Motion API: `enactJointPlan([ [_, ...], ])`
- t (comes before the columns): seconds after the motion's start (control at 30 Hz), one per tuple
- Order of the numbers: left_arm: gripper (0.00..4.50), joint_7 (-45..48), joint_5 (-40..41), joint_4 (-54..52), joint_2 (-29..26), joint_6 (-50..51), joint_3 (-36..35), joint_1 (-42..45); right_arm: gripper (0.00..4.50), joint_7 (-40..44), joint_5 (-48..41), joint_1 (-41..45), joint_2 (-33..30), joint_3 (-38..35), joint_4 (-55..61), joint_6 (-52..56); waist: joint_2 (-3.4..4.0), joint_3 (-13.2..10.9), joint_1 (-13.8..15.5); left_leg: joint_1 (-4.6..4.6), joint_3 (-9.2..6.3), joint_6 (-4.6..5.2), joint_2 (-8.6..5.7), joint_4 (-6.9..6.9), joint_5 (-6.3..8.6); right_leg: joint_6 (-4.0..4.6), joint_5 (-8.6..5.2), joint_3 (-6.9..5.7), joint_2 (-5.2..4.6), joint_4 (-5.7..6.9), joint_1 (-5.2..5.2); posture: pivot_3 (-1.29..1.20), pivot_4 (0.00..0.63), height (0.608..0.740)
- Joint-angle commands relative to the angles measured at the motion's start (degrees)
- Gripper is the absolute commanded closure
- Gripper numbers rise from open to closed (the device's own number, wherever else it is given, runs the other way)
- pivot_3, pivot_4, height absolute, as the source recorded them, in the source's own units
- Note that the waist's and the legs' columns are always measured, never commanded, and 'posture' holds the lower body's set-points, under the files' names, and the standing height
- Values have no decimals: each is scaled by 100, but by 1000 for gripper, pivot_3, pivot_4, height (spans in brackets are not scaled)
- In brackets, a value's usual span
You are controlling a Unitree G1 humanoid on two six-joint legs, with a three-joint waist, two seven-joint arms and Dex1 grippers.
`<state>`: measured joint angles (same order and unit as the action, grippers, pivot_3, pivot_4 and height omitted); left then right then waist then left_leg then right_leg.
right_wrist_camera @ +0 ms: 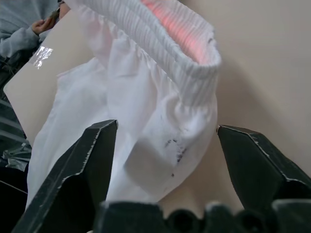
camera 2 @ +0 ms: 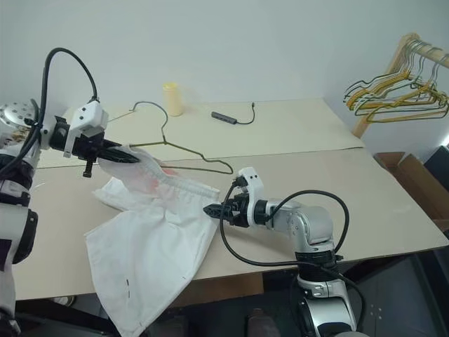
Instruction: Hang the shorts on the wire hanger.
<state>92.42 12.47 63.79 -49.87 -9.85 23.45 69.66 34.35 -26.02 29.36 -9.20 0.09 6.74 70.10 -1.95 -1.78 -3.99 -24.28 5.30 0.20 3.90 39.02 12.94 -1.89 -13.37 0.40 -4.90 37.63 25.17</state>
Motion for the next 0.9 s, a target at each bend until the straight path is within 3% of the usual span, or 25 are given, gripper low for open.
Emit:
enactJointPlan([
  [0.03, 4500, 8, 100, -224, -98, 1, -190, 60, 1873, -49, -68, 120, -18, 187, -17, -124, 0, 0, -4, 1, 0, 0, 0, 0, 0, 0, 0, 0, 0, 0, -1, -22, 0, 740],
  [0.23, 4500, 8, 205, -338, -182, 90, -229, -13, 4085, -300, 44, 230, 30, 224, -358, -345, 0, 0, -7, 0, 0, 0, 0, 0, 0, 0, 0, 1, 0, 0, -1, -11, 0, 740],
  [0.3, 4500, 8, 268, -408, -222, 182, -214, -50, 4478, -348, 145, 254, -15, 326, -435, -512, 0, 0, -14, 1, 0, 0, 0, 0, 0, 0, 0, 1, 0, 0, -1, -9, 0, 740],
  [0.47, 4500, 8, 664, -854, -483, 432, 38, -246, 4478, -376, 529, 257, -308, 615, -583, -1155, 0, 0, -7, 0, 0, 0, 0, -1, 0, -1, 0, 2, 0, -1, 0, -3, 0, 740],
  [0.9, 4500, 8, 917, -1141, -725, 507, 181, -429, 4478, -256, 840, 834, -1370, 127, -1777, -2219, 0, 0, 8, 2, 1, 0, -1, -1, 0, -1, 0, 2, 0, -4, -3, -4, 0, 740],
])
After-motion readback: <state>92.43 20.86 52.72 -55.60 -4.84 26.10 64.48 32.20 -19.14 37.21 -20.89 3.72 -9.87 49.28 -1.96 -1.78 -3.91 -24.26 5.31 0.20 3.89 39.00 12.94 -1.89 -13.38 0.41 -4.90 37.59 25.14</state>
